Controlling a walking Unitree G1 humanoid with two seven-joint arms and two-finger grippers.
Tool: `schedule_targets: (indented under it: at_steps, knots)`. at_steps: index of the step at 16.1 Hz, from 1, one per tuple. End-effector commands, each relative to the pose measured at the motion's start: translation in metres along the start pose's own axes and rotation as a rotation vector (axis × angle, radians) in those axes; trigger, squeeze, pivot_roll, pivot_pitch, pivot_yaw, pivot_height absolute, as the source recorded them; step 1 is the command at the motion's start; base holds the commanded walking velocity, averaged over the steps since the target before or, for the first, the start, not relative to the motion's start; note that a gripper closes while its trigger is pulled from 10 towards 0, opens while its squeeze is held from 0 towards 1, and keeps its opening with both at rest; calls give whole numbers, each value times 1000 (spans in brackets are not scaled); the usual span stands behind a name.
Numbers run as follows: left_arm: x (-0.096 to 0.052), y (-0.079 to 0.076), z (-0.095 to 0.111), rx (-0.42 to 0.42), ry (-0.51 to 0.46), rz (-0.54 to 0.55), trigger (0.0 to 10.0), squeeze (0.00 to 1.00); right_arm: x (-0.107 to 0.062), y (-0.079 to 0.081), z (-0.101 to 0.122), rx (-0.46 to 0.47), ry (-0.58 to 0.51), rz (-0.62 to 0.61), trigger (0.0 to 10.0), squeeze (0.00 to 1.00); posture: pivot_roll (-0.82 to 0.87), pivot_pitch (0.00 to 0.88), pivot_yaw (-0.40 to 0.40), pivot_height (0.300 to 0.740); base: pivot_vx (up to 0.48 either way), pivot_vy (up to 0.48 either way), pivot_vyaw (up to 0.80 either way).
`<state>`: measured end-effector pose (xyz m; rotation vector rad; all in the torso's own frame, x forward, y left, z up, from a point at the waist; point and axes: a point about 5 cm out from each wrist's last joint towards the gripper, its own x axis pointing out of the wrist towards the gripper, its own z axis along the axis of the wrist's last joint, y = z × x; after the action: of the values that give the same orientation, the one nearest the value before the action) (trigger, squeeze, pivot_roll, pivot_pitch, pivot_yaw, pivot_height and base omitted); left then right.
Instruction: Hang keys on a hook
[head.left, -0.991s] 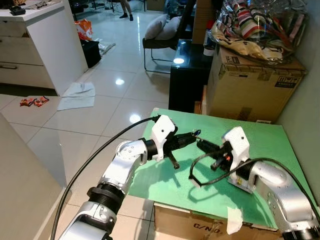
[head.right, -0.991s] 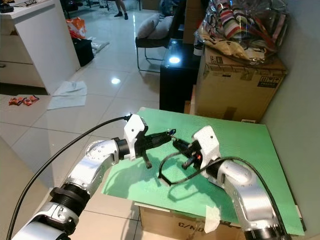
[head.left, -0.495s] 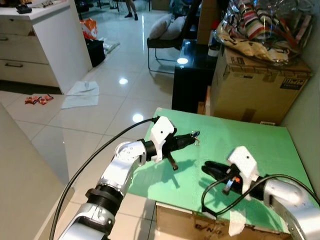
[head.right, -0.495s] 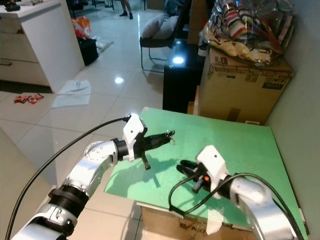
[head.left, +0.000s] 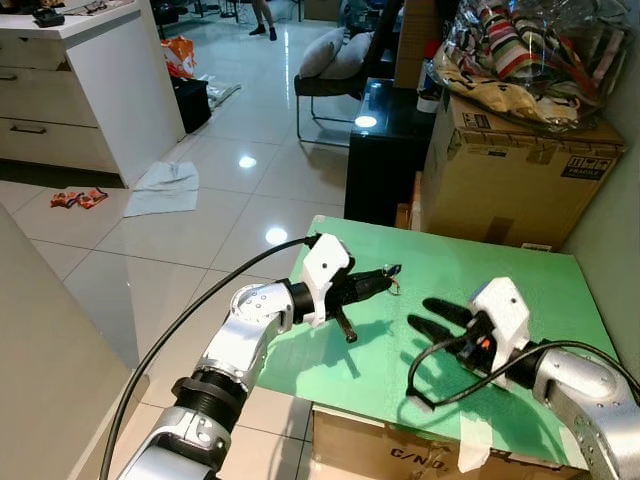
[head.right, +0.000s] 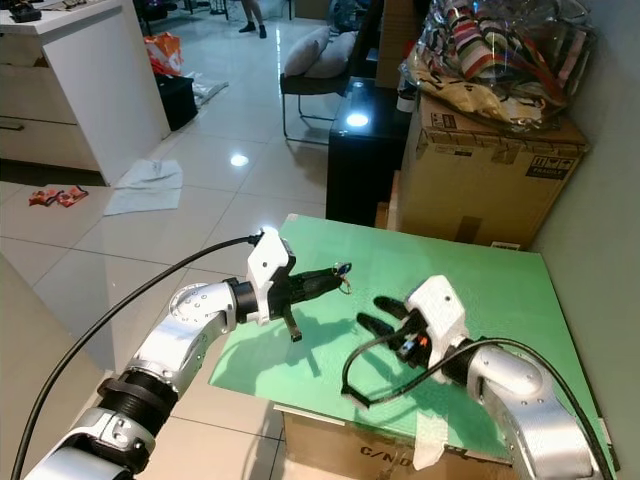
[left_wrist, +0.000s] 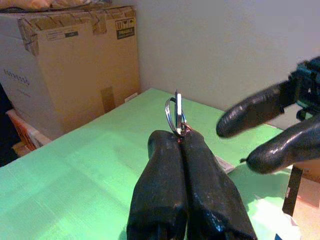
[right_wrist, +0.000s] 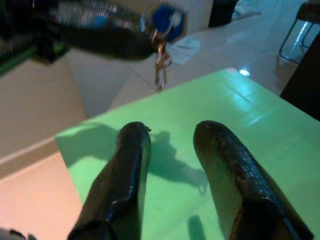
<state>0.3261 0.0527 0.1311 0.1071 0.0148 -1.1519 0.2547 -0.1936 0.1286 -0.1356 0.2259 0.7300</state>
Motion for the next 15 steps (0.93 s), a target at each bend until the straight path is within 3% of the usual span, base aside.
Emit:
schedule_targets:
  at_steps: [1, 4, 5, 6, 15]
  knots:
    - [1, -3, 2, 10, -4, -23, 0, 0, -1, -4, 2, 34, -19, -3, 10000, 1000, -270, 29, 32, 740, 0, 0, 0]
    - [3, -6, 2, 7, -4, -41, 0, 0, 3, -2, 2, 21, 4, 21, 10000, 1000, -272, 22, 29, 740, 0, 0, 0]
    - [4, -7, 1, 7, -4, -47, 0, 0, 5, -2, 2, 13, 16, 25, 10000, 722, -272, 22, 29, 740, 0, 0, 0]
    - [4, -8, 1, 6, -4, -50, 0, 0, 7, -2, 1, 11, 19, 18, 10000, 0, -272, 22, 29, 740, 0, 0, 0]
    - [5, -14, 2, 2, -8, -81, 0, 0, 27, -8, 7, 10, -28, -21, 10000, 0, -261, 29, 26, 740, 0, 0, 0]
